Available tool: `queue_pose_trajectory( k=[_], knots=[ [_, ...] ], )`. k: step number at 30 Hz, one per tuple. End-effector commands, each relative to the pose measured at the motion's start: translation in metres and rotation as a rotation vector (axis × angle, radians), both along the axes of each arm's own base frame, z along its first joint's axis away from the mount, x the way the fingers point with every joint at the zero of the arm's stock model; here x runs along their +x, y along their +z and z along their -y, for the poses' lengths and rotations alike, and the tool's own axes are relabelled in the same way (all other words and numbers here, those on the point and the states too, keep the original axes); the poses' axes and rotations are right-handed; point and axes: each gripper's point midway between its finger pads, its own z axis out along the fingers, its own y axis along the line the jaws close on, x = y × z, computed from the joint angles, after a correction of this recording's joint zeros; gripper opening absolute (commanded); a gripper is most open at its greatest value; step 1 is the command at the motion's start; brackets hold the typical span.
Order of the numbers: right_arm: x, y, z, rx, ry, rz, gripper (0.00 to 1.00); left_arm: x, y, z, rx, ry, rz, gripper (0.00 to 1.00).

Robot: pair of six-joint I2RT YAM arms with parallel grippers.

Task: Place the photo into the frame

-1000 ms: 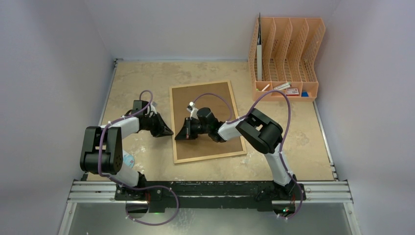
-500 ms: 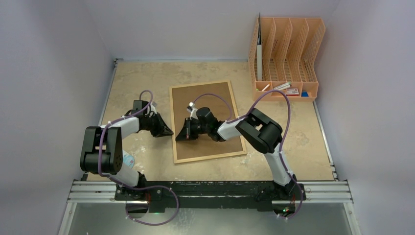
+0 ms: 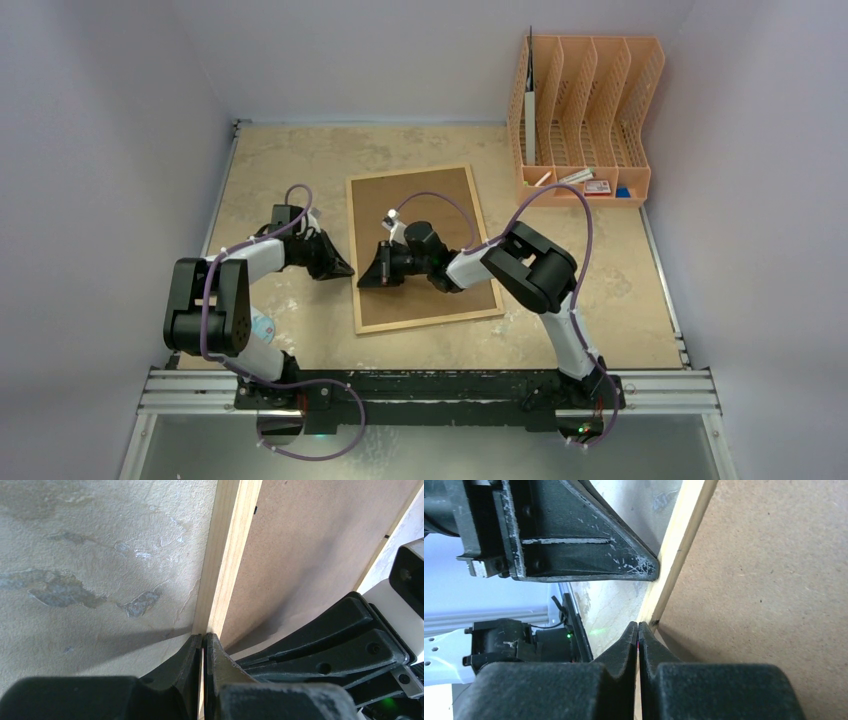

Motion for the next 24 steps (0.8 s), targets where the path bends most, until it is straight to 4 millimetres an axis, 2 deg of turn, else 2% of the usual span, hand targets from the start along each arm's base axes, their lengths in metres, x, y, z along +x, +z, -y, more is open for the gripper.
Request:
queue_pose_trajectory(
  k=[1, 16, 24],
  knots=[
    [-0.001, 0.033, -0.008, 0.09, 0.019, 0.055, 0.03, -0.036, -0.032, -0.014, 0.097, 0.006, -0.146, 0.01],
    [0.005, -0.001, -0.009, -0.026, -0.005, 0.01, 0.0, -0.036, -0.033, -0.014, 0.097, 0.004, -0.148, 0.01],
    [0.006, -0.02, -0.001, -0.108, -0.03, -0.005, 0.0, -0.036, -0.033, -0.014, 0.097, 0.003, -0.149, 0.01]
  ],
)
